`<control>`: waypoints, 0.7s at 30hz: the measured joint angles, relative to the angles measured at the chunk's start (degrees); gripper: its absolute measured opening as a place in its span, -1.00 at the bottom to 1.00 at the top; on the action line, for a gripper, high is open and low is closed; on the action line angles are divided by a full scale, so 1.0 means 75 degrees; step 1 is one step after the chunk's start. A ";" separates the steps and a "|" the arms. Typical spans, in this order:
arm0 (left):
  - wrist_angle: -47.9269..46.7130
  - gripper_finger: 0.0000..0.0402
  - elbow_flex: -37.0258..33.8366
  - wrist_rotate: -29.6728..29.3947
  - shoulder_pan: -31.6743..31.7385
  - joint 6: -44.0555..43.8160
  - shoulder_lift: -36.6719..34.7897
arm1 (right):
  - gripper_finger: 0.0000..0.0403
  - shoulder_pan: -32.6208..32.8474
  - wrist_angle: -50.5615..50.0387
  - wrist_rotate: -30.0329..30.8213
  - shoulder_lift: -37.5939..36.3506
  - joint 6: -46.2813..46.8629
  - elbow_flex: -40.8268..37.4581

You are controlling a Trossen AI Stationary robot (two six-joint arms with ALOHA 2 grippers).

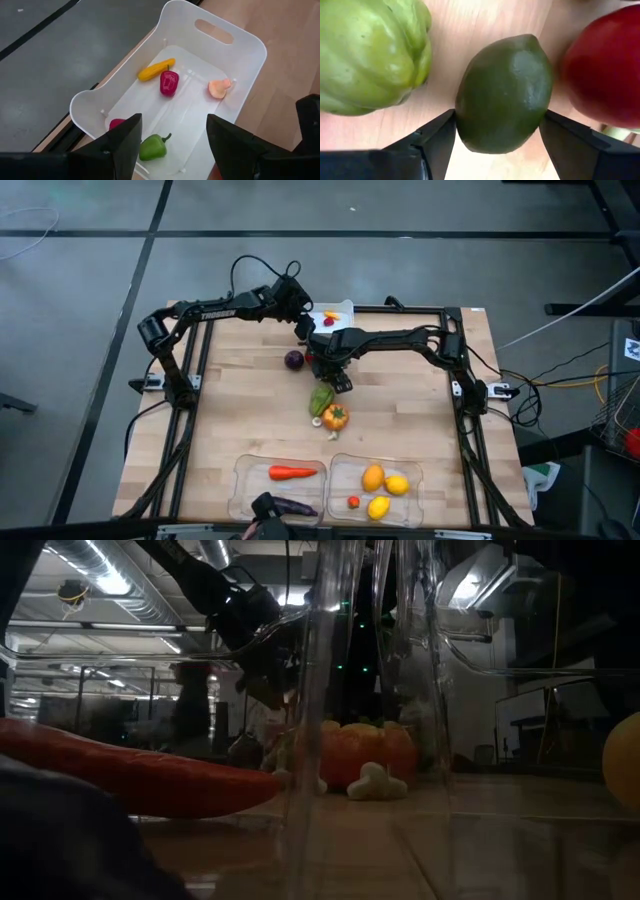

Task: Sort produce into baskets
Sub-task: Put the lime into the right transparent bin

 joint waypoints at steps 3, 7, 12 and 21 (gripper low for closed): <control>0.0003 0.09 0.0000 0.0000 0.0000 0.0003 0.0000 | 0.36 0.0000 -0.0018 0.0000 0.0000 0.0003 0.0000; 0.0000 0.09 0.0000 0.0000 0.0000 0.0006 0.0002 | 0.25 0.0000 -0.0019 0.0000 0.0000 0.0003 0.0000; 0.0000 0.09 0.0000 0.0000 -0.0002 0.0009 0.0002 | 0.07 0.0000 -0.0021 0.0000 0.0000 0.0217 0.0000; 0.0002 0.09 0.0000 0.0000 0.0000 0.0012 0.0000 | 0.05 0.0009 -0.1311 0.0001 0.0000 0.0604 0.0593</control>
